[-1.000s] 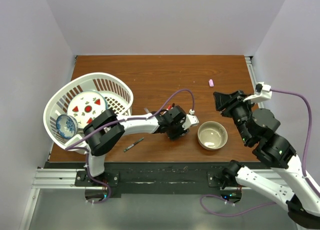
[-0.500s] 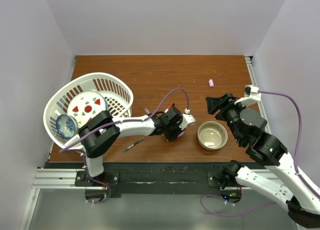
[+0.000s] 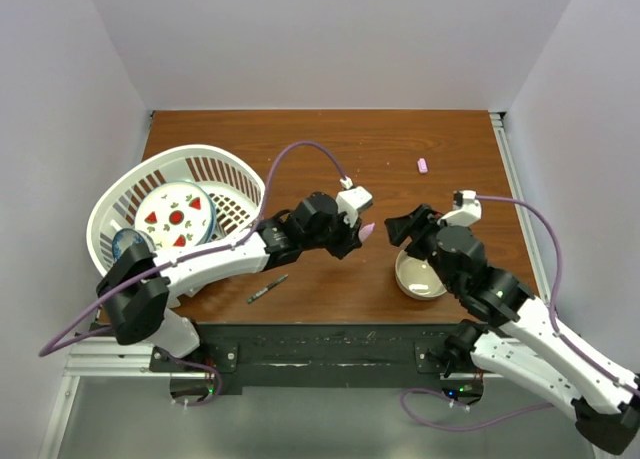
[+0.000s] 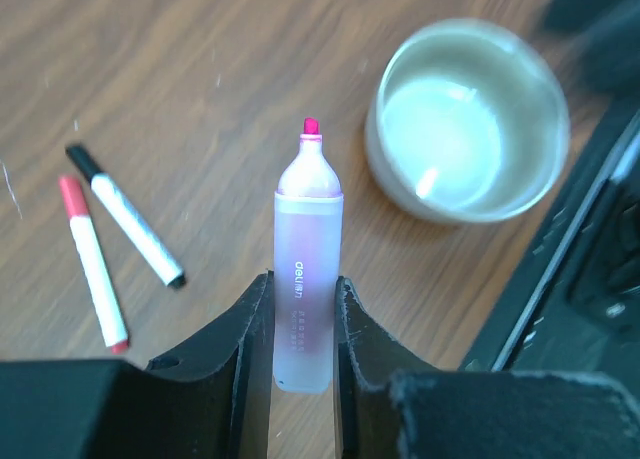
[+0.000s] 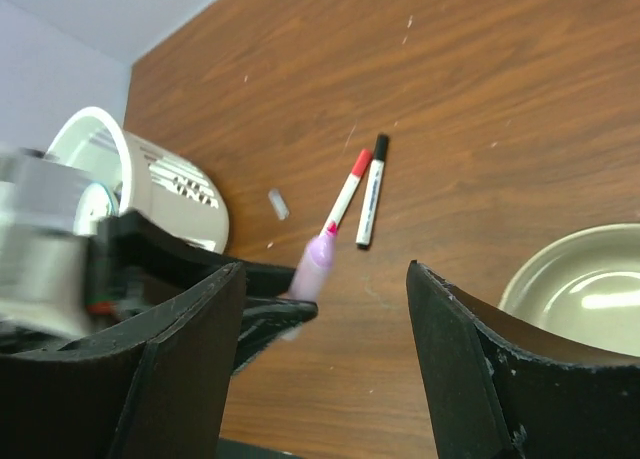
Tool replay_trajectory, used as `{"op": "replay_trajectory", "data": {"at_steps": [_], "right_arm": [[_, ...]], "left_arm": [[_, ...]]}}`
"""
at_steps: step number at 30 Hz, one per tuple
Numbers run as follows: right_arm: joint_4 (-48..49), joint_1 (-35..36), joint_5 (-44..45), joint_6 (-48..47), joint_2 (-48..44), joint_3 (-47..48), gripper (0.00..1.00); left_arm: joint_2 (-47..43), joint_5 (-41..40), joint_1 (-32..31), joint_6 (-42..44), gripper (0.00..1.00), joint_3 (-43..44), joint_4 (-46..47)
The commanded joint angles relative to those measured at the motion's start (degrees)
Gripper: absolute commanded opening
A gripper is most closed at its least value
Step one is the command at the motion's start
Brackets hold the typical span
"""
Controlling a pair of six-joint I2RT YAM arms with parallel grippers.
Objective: Insert the pens into the pen caps
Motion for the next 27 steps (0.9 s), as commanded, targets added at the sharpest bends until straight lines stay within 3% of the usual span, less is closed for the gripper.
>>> {"op": "replay_trajectory", "data": {"at_steps": [1,12,16,19,20,22,24,25,27], "right_arm": [[9.78,0.25,-5.27,5.08,4.09,-1.14,0.69],[16.38,0.16,-5.28,6.76,10.42,-1.58,0.62],[17.09,0.16,-6.51,6.58,13.32,-1.22,0.53],[18.84,0.16,-7.57,6.23,13.50,-2.01,0.30],[19.54,0.16,-7.83,4.92,13.32,-2.19,0.10],[22.35,0.16,-9.40,2.20,12.45,-2.63,0.00],[29.43,0.07,-12.56,-6.30,10.17,-3.50,0.00],[30.27,0.07,-17.97,-12.43,9.55,-2.99,0.00],[29.66,-0.01,-21.88,-16.08,7.70,-0.62,0.00]], "left_arm": [[-4.09,0.71,0.09,-3.51,0.00,-0.93,7.30],[-7.09,2.20,0.01,-4.39,0.00,-1.72,10.20],[-7.44,2.38,0.09,-4.74,0.00,-1.90,10.91],[-8.14,2.38,0.09,-4.83,0.00,-1.90,11.08],[-8.49,2.64,0.01,-4.91,0.00,-1.90,11.08],[-9.37,3.52,0.01,-5.00,0.00,-1.81,10.56],[-10.33,4.92,0.18,-5.00,0.12,-1.20,7.68],[-10.95,5.10,0.53,-5.00,0.27,-0.06,6.00],[-12.96,7.72,0.88,-5.09,0.38,1.70,0.32]]}}
